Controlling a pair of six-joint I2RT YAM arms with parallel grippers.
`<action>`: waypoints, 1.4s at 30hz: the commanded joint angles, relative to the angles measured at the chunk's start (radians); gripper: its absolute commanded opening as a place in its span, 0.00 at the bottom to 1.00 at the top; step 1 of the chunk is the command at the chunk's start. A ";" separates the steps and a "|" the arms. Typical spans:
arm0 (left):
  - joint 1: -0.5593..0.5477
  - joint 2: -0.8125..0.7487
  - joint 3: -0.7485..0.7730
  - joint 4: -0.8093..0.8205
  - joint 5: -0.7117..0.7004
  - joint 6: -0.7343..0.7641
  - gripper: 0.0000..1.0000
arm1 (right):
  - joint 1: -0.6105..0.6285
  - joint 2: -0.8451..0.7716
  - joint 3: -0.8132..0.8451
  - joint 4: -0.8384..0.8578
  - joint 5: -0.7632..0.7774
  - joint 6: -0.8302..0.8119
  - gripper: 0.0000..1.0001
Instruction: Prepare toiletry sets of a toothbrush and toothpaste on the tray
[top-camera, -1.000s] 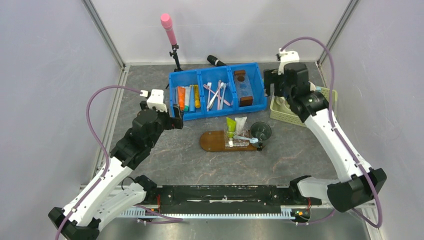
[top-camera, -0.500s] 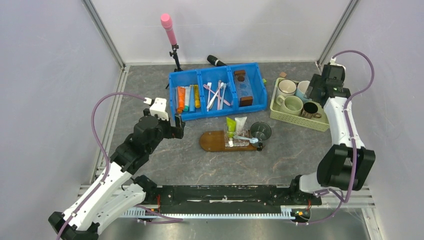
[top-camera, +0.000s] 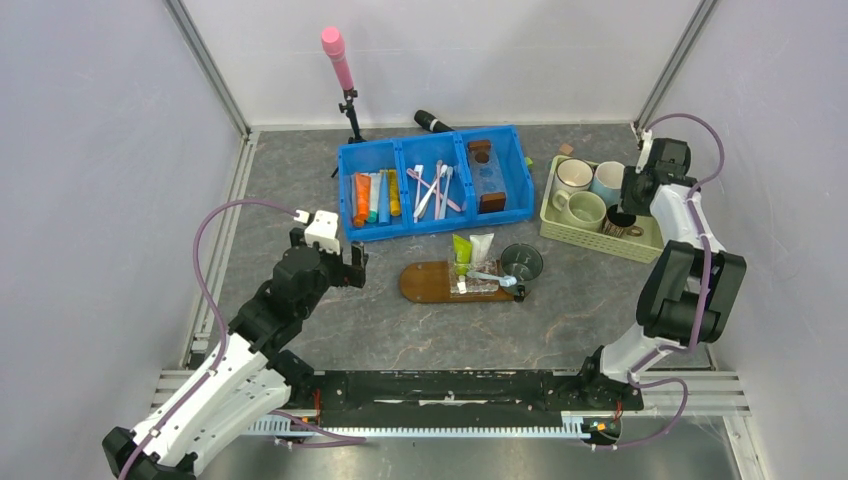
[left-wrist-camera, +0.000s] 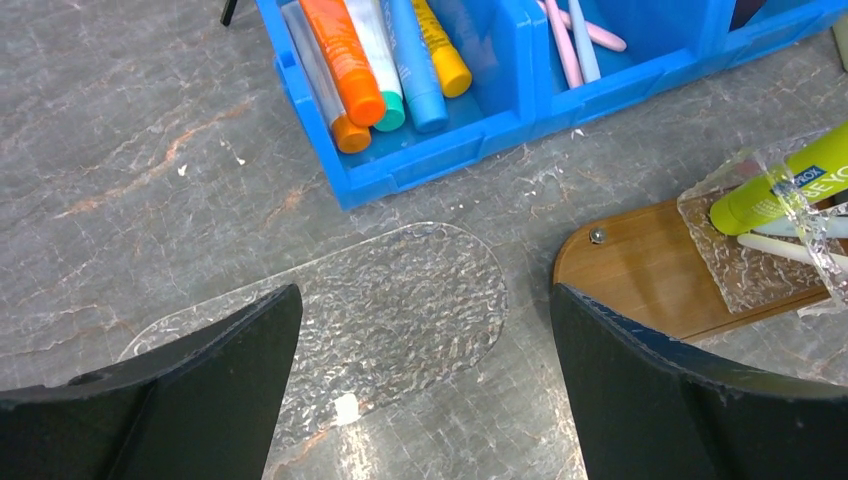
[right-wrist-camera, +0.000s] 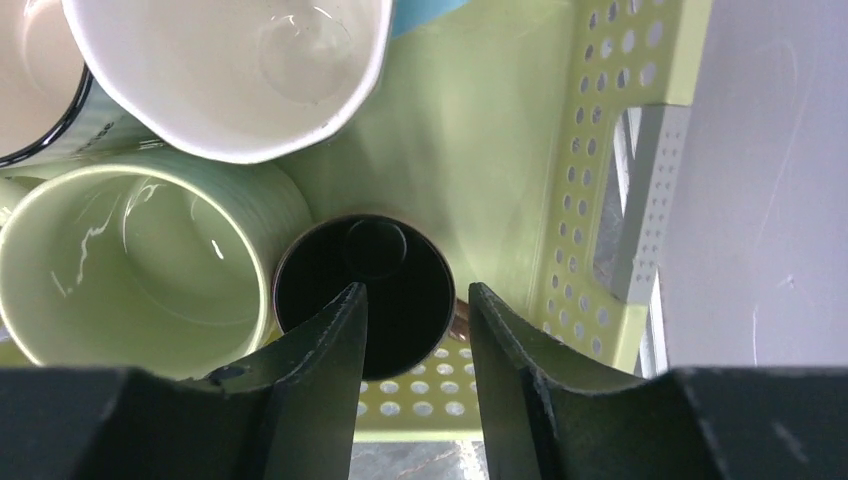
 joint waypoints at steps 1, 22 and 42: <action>-0.006 -0.007 -0.010 0.092 -0.035 0.055 1.00 | -0.016 0.058 0.031 0.061 -0.045 -0.077 0.47; -0.006 0.019 -0.002 0.093 -0.032 0.045 1.00 | -0.041 -0.071 0.051 0.043 -0.018 -0.035 0.00; -0.006 0.168 0.309 -0.008 0.127 -0.160 1.00 | 0.328 -0.346 0.256 -0.088 0.041 0.285 0.00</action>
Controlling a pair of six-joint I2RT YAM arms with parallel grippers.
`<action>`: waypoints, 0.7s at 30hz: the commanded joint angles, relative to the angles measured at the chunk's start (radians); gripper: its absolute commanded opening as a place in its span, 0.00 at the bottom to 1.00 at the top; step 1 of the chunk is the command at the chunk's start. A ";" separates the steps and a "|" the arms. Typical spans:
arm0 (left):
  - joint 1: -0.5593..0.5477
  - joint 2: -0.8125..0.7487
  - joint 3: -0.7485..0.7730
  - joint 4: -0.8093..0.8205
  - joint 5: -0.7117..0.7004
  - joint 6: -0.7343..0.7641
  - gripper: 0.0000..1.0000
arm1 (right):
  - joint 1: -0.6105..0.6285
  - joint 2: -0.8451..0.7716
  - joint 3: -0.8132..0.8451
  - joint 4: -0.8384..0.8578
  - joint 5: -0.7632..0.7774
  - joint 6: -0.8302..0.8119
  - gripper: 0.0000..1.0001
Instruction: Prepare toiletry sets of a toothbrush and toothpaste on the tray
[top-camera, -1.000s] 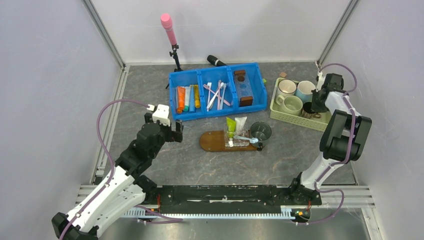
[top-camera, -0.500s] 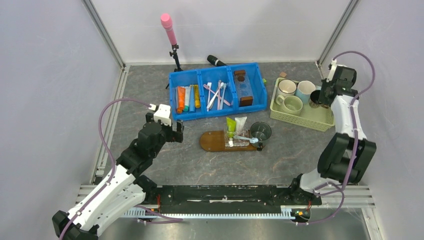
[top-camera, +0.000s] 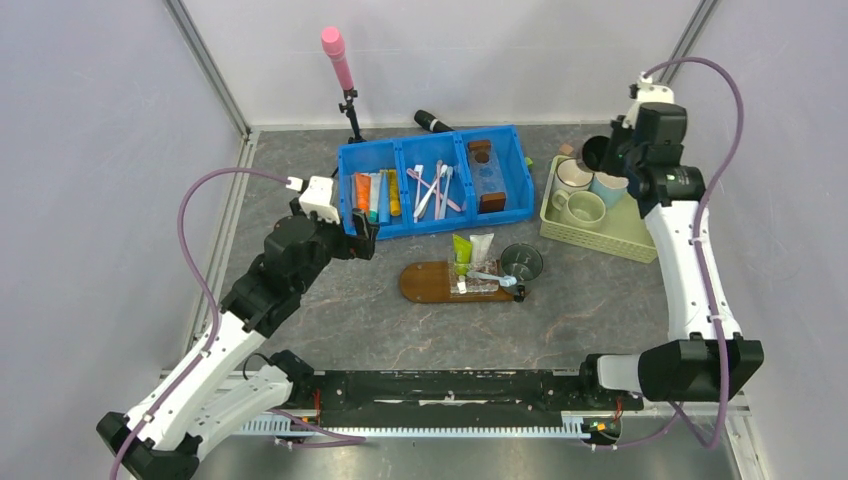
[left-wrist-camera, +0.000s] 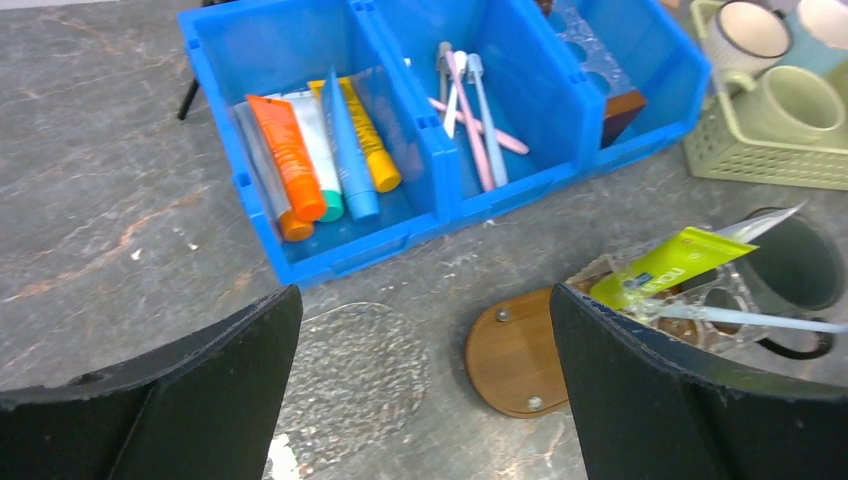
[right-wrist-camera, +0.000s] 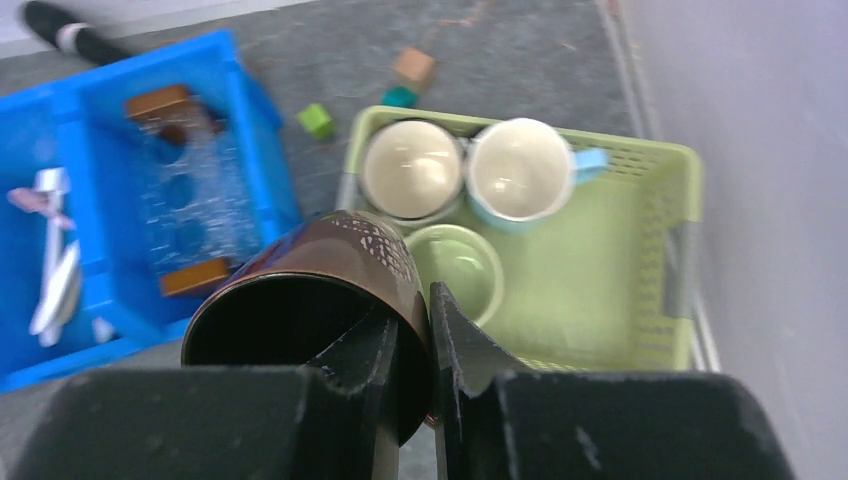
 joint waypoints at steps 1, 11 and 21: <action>-0.005 0.043 0.093 -0.025 0.083 -0.115 1.00 | 0.140 -0.029 0.071 0.020 0.027 0.128 0.00; -0.005 0.112 0.226 -0.018 0.178 -0.239 1.00 | 0.576 0.133 0.244 0.061 0.182 0.219 0.00; -0.005 0.133 0.294 -0.016 0.131 -0.317 1.00 | 0.918 0.423 0.513 0.005 0.409 0.293 0.00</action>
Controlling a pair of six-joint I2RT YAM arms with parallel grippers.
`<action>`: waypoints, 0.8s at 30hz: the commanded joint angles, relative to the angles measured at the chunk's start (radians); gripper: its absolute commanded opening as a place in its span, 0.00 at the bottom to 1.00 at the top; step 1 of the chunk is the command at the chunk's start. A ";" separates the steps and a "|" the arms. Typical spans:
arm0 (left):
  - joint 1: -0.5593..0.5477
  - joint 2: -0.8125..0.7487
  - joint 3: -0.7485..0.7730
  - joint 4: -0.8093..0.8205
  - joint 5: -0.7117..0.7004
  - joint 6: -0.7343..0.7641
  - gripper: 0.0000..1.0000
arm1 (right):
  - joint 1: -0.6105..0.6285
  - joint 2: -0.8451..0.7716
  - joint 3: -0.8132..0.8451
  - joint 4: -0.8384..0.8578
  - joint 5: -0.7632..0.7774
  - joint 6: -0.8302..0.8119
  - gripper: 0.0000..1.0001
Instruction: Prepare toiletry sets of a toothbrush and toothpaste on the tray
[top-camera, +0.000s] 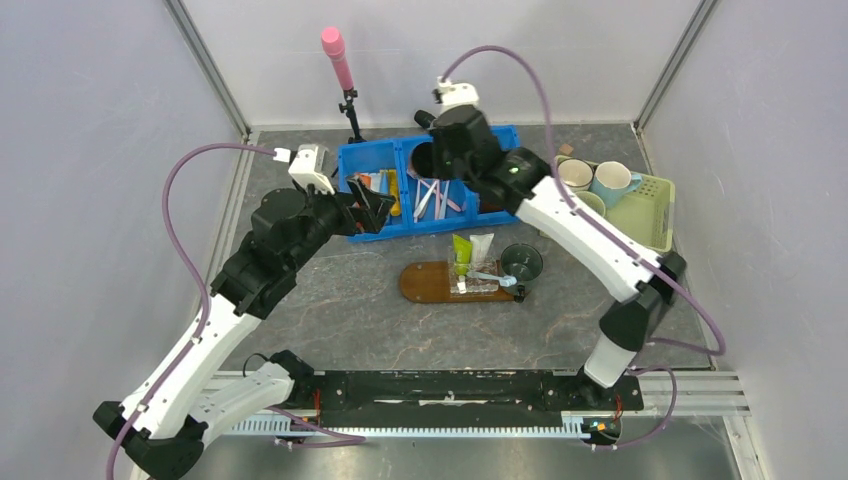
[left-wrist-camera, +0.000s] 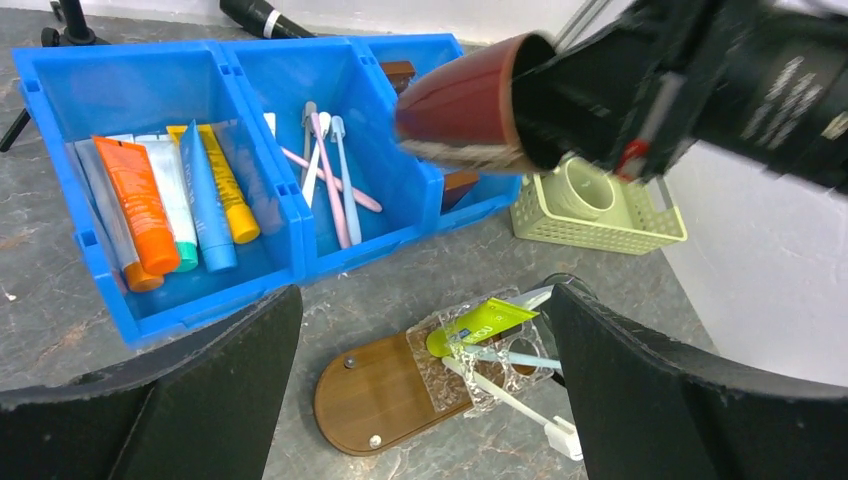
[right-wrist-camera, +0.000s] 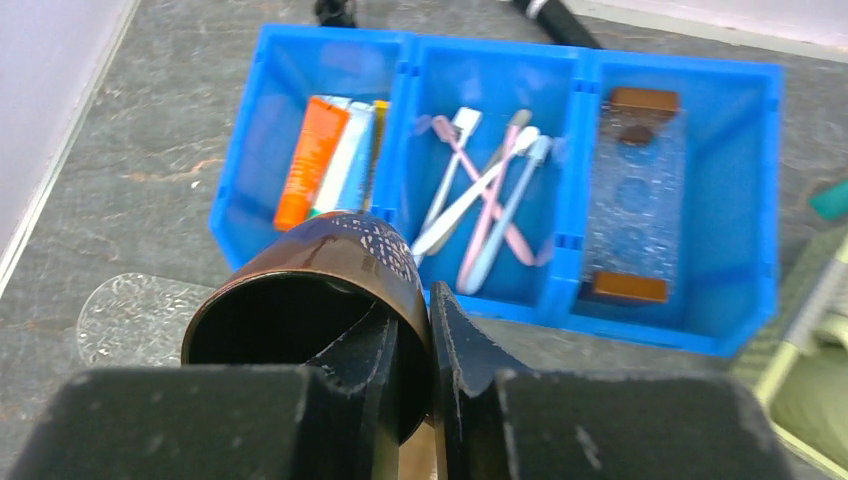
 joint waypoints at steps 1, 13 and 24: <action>-0.005 0.005 0.043 0.010 -0.038 -0.073 1.00 | 0.105 0.100 0.143 0.013 0.143 0.057 0.00; -0.006 0.043 -0.046 0.056 -0.210 -0.100 0.91 | 0.221 0.182 0.199 0.030 0.245 0.070 0.00; -0.005 0.121 -0.060 0.111 -0.243 -0.091 0.73 | 0.283 0.182 0.141 0.047 0.311 0.076 0.00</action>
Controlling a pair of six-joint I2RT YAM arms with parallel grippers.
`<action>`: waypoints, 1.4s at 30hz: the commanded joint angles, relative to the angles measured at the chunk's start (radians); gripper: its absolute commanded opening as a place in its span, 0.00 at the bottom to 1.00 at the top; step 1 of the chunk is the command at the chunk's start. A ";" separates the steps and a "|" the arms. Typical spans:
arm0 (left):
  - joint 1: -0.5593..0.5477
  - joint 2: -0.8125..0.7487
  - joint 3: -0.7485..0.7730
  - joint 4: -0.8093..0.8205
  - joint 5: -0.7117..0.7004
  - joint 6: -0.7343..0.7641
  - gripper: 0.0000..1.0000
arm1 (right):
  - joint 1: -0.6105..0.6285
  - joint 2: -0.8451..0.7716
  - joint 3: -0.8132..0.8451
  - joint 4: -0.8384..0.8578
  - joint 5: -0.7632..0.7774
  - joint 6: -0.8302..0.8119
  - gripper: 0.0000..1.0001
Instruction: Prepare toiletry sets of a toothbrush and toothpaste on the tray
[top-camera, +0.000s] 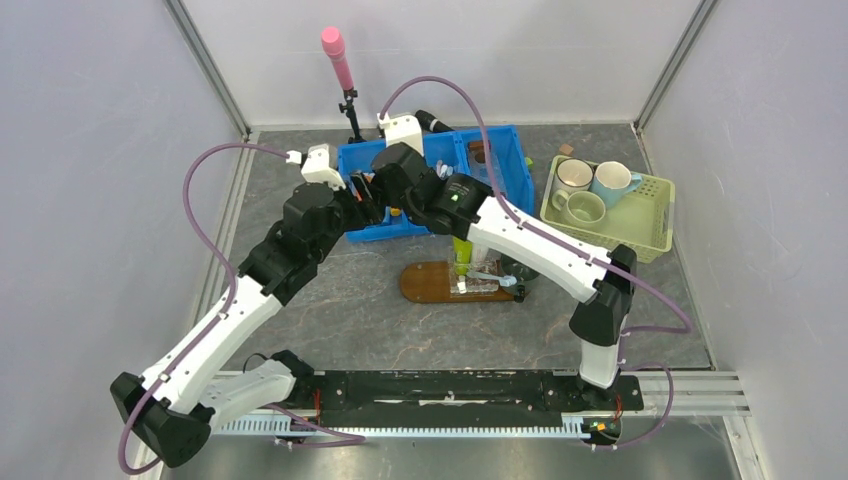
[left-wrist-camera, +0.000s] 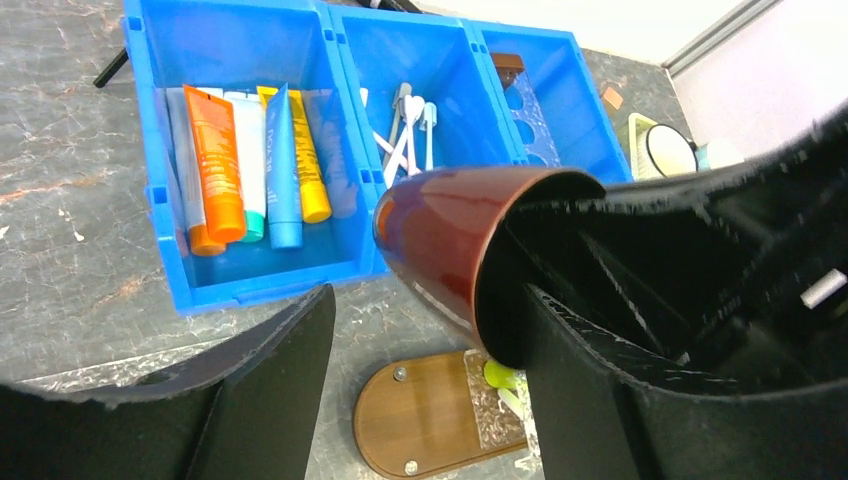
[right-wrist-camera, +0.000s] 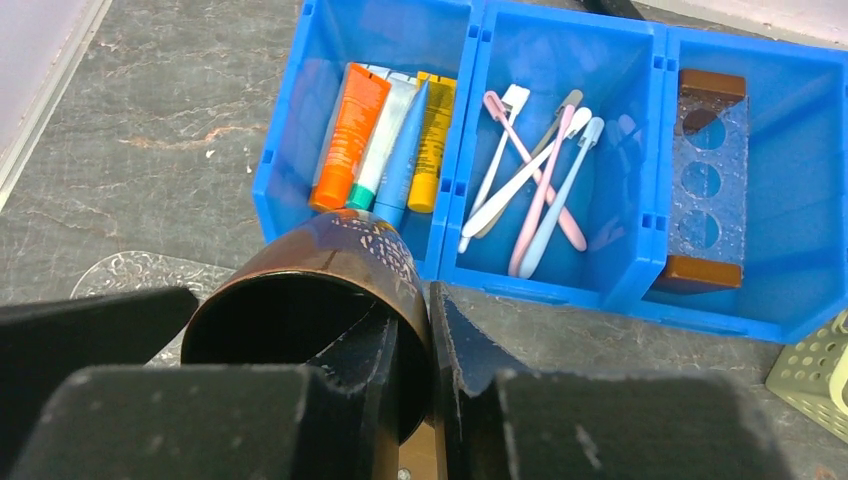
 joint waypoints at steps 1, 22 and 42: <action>-0.005 0.023 -0.008 0.064 -0.059 -0.021 0.72 | 0.036 -0.021 -0.003 0.078 0.067 0.026 0.00; -0.002 0.008 -0.022 -0.017 -0.169 0.098 0.02 | 0.080 -0.105 -0.162 0.142 0.003 0.083 0.35; 0.042 0.147 0.177 -0.268 0.104 0.373 0.02 | 0.078 -0.866 -0.787 0.215 0.413 -0.064 0.98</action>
